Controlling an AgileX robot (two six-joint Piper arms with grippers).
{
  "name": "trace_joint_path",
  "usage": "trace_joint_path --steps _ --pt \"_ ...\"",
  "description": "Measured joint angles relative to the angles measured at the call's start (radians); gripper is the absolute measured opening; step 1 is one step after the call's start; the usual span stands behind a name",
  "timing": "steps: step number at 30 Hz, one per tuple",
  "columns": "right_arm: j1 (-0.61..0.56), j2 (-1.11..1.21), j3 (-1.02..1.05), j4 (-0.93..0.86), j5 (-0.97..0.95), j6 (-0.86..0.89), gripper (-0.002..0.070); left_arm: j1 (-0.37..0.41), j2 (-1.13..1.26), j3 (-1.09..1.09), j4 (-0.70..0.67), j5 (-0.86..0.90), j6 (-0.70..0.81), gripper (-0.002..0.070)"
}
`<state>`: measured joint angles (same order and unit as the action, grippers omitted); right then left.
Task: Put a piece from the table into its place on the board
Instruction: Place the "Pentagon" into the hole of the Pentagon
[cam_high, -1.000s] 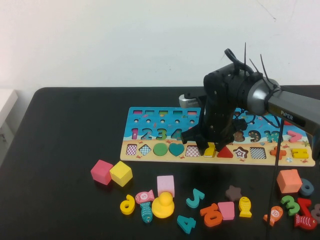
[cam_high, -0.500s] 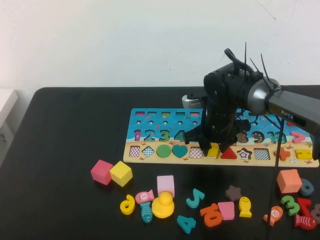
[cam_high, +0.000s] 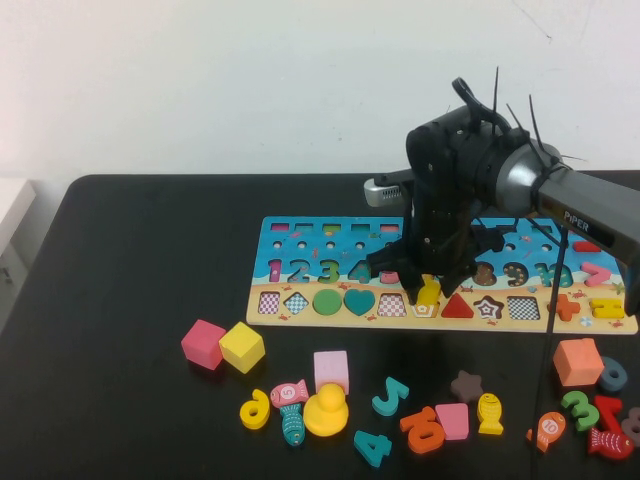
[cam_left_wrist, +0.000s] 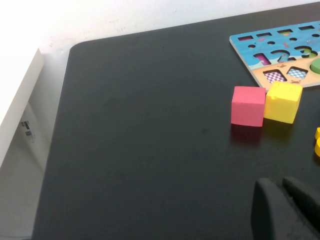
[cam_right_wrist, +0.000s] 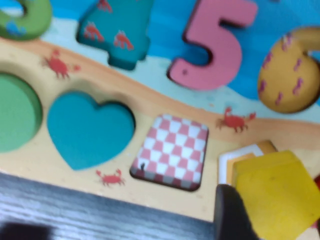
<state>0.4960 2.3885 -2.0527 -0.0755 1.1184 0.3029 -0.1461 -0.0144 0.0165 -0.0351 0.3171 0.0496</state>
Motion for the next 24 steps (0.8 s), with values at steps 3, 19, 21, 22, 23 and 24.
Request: trace_joint_path --steps 3,19,21,22,23,24 --pt "0.0 0.0 0.0 -0.002 0.021 0.0 0.0361 0.0 0.0 0.0 0.0 0.0 0.002 -0.0001" --pt "0.0 0.0 0.0 -0.004 0.018 0.004 0.0361 0.0 0.0 0.0 0.0 0.0 0.002 -0.0001" --pt "0.0 0.0 0.0 -0.004 0.017 0.004 0.0361 0.0 0.0 0.0 0.0 0.0 0.002 -0.0001" --pt "0.0 0.0 0.0 -0.004 0.017 0.004 0.0361 0.0 0.0 0.0 0.0 0.0 0.002 -0.0001" --pt "0.0 0.0 0.0 -0.004 0.017 0.004 0.0361 0.0 0.0 0.0 0.0 0.0 0.002 -0.0001" --pt "0.0 0.002 0.0 -0.004 0.017 0.004 0.0361 0.0 0.0 0.0 0.0 0.0 0.002 -0.0001"
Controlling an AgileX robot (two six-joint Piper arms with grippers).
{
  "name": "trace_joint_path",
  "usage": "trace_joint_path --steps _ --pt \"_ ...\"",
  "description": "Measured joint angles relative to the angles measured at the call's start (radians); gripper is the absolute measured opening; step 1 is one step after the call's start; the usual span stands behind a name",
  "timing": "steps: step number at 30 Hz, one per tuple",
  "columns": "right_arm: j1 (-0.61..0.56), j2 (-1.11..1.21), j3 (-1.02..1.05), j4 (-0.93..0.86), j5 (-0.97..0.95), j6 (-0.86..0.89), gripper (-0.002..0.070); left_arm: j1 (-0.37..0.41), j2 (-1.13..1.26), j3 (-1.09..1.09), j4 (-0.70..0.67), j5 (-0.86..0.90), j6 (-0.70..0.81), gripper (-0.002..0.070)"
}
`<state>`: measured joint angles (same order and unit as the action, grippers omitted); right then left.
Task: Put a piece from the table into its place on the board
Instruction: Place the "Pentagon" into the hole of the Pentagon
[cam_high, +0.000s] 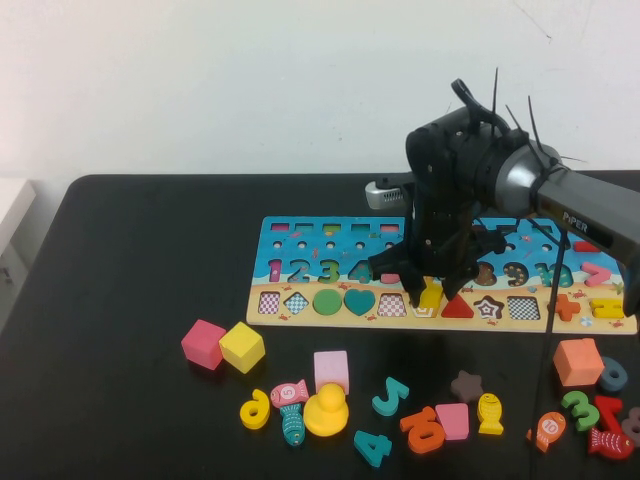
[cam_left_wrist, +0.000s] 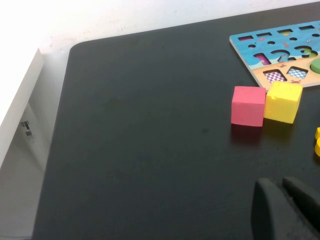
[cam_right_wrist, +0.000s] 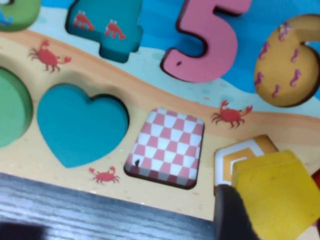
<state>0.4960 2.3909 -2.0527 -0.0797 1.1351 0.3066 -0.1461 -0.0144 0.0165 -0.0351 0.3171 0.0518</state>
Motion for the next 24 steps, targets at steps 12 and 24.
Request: trace_joint_path --steps 12,24 --pt "0.0 0.021 0.0 0.0 -0.004 0.0 0.0361 0.0 0.0 0.0 0.0 0.0 -0.004 -0.0001" --pt "0.0 0.022 0.0 0.007 -0.012 0.0 0.0361 0.0 0.0 0.0 0.0 0.0 -0.002 -0.0001"
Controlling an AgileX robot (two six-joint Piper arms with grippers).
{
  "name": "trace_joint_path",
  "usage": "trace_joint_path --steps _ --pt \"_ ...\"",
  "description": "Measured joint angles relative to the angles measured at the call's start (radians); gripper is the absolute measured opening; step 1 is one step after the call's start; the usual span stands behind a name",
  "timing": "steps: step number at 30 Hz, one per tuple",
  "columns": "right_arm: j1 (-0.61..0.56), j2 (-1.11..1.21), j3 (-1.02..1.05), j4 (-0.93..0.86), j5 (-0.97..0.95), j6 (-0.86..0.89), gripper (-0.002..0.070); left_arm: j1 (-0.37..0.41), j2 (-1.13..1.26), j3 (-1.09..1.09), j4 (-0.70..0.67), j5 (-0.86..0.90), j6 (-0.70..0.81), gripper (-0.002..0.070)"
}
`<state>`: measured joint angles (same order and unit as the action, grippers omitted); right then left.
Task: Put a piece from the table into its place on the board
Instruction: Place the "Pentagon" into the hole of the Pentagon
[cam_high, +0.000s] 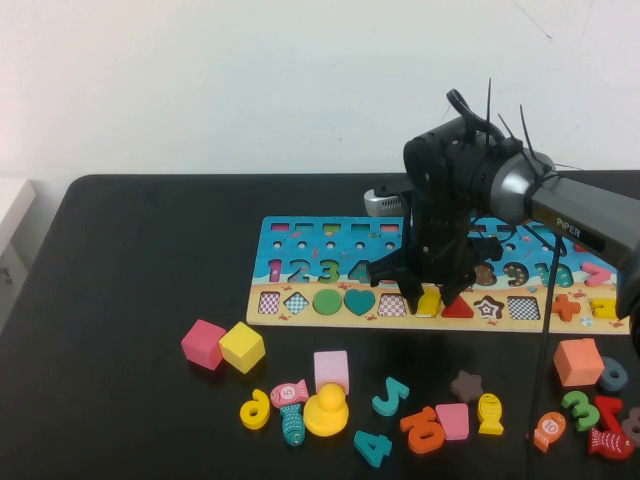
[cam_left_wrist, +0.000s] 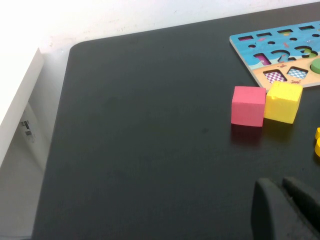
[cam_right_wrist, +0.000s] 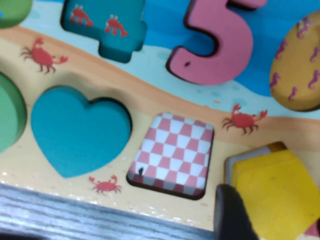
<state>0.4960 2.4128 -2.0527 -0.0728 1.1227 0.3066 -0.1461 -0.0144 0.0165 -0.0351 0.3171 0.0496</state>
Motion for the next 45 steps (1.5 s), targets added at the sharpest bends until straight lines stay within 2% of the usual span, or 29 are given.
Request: trace_joint_path --steps 17,34,45 --pt "0.0 0.0 0.0 0.0 0.0 0.0 0.0362 0.0 0.0 0.0 0.0 0.0 0.0 -0.0001" --pt "0.0 0.0 0.0 0.0 0.0 0.002 0.0462 0.0 0.0 0.0 0.0 0.0 0.002 -0.0001" --pt "0.0 0.002 -0.082 -0.013 0.047 -0.043 0.0457 0.0 0.0 0.0 0.0 0.0 0.002 -0.0001"
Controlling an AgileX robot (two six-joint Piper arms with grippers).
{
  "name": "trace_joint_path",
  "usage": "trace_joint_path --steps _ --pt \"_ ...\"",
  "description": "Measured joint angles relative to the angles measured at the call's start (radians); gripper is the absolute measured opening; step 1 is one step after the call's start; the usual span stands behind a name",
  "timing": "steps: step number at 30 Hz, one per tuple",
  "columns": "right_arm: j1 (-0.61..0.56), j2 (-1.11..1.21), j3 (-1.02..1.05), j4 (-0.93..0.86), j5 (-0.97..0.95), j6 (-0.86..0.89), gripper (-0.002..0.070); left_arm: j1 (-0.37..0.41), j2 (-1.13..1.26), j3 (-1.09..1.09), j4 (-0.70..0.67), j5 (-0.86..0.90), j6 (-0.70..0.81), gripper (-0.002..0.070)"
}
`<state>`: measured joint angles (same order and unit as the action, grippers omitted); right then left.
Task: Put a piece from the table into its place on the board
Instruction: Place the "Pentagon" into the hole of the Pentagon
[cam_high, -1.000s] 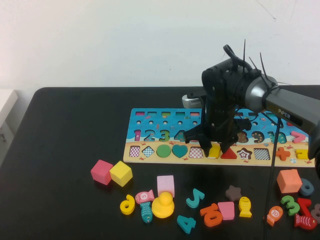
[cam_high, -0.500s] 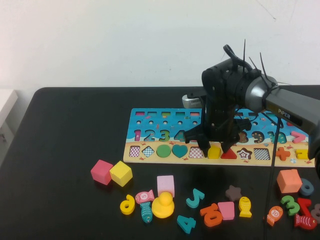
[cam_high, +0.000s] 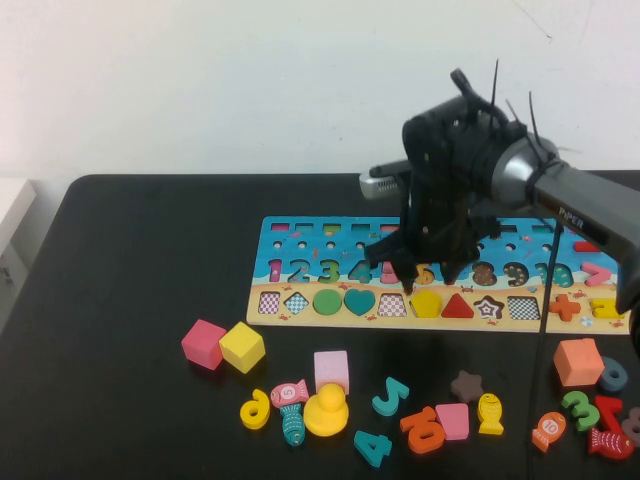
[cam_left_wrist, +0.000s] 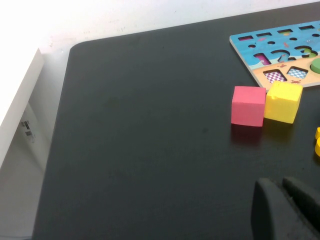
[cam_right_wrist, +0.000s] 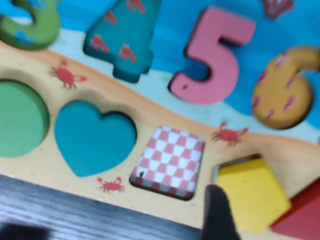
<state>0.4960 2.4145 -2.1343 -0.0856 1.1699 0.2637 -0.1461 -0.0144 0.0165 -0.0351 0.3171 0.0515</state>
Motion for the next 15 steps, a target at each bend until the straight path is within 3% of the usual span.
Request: trace_joint_path --steps 4,10,15 --pt "0.0 0.0 -0.053 -0.037 0.037 -0.067 0.0364 0.0 0.0 0.0 0.0 0.0 0.0 -0.0001" --pt "0.0 0.02 -0.056 -0.068 0.051 -0.179 0.0036 0.0 0.0 0.0 0.0 0.0 -0.002 -0.0001" --pt "0.0 0.07 -0.056 -0.058 0.049 -0.19 0.0019 0.0 0.0 0.0 0.0 0.0 -0.002 -0.0001"
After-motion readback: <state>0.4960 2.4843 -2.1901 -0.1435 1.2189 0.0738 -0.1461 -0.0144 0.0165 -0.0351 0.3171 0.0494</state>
